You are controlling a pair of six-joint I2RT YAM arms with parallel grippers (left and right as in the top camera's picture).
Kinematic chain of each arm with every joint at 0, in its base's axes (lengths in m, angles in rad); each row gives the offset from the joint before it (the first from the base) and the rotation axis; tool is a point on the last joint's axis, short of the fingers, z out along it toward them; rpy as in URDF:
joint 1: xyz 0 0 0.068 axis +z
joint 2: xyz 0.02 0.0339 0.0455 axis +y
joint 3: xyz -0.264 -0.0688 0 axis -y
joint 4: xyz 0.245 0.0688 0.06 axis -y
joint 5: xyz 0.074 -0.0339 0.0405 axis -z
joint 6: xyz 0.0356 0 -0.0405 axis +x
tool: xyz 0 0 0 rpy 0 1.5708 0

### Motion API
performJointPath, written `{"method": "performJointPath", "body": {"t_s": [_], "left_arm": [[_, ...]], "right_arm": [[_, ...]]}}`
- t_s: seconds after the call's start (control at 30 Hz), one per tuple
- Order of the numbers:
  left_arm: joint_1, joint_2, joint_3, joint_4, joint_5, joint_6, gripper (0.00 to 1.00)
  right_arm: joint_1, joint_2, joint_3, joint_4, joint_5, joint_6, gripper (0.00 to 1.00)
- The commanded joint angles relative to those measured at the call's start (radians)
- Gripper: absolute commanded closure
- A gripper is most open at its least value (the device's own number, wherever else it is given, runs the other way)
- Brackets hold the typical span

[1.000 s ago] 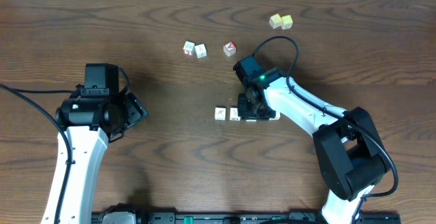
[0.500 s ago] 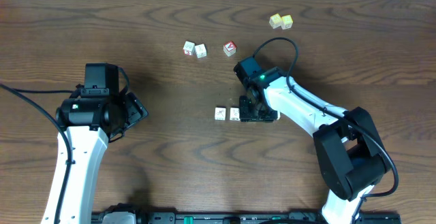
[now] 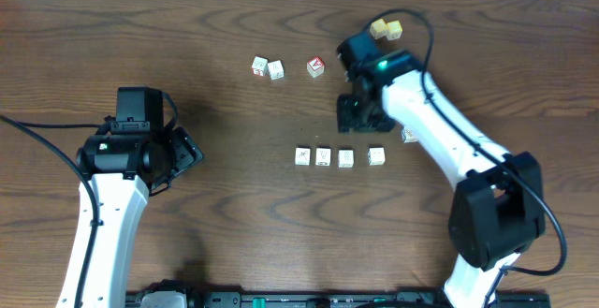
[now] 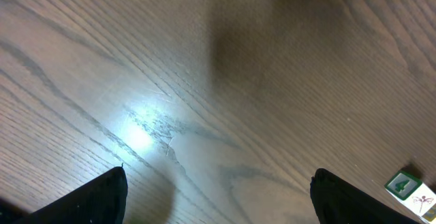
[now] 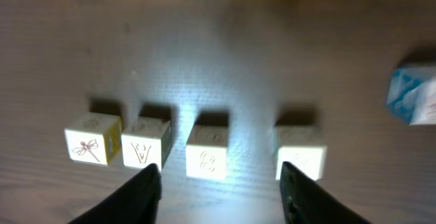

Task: Lift 5 blocks
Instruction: 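Move the right gripper up-right and grasp the white 'B' hammer block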

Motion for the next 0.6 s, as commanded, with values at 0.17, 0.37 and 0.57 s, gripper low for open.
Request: {"method": "performJointPath", "body": {"t_s": [0.17,0.37,0.57], "left_arm": [[0.005,0.003,-0.002,-0.002,-0.009,-0.002,0.14],[0.005,0.003,-0.002,-0.002,-0.009,-0.002,0.14],[0.005,0.003,-0.002,-0.002,-0.009,-0.002,0.14]], "right_arm": [[-0.206,-0.006,0.021,-0.03,0.001,-0.222,0.35],[-0.256,-0.006,-0.033,0.004,-0.008,-0.369,0.27],[-0.26,-0.006,-0.129,0.078,0.107,-0.393,0.22]]}}
